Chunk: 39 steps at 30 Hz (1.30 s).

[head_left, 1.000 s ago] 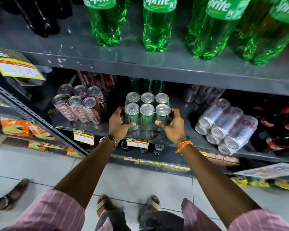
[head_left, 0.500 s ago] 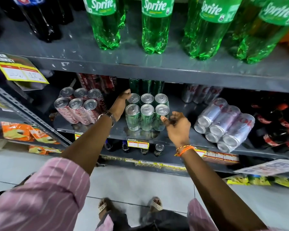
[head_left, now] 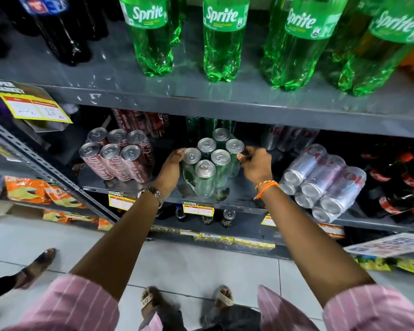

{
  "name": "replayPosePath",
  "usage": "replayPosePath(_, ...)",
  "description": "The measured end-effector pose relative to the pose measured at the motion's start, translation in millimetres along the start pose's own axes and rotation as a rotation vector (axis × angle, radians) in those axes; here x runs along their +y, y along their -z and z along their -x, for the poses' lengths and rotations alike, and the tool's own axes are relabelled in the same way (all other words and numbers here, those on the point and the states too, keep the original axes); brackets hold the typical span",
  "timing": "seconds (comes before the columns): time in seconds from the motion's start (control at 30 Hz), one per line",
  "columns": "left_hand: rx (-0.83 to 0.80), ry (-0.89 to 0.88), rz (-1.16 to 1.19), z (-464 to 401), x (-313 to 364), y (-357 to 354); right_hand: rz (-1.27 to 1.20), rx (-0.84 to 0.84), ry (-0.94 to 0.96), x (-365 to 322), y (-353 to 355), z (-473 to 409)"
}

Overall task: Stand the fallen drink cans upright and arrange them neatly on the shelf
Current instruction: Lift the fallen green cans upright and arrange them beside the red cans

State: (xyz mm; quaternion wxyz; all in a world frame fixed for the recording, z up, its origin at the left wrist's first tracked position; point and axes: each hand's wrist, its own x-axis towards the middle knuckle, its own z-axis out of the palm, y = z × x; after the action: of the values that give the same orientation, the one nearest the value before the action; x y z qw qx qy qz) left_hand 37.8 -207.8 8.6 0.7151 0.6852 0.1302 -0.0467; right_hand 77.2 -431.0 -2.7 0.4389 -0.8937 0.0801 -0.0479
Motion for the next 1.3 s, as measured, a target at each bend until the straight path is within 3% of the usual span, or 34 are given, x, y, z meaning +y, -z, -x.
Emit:
replayPosePath(0.13,0.019,0.007,0.004,21,-15,-5,0.035,-0.128,0.035,-8,2,-34)
replayPosePath(0.3,0.0,0.017,-0.075,29,-18,0,-0.013,-0.175,-0.062,-11,5,-49)
replayPosePath(0.5,-0.031,-0.01,-0.234,-29,23,-6,-0.21,0.057,0.076,-7,1,31)
replayPosePath(0.63,-0.126,0.002,-0.297,-56,49,-28,-0.144,-0.032,0.124,-9,-24,73)
replayPosePath(0.83,-0.268,0.028,-0.415,-66,61,-49,0.018,-0.002,0.176,-6,-38,78)
replayPosePath(1.2,-0.003,-0.047,-0.225,-50,44,-16,-0.069,0.06,0.152,0,-12,54)
replayPosePath(1.3,0.056,-0.066,-0.235,-37,27,1,-0.191,0.041,0.117,2,-7,36)
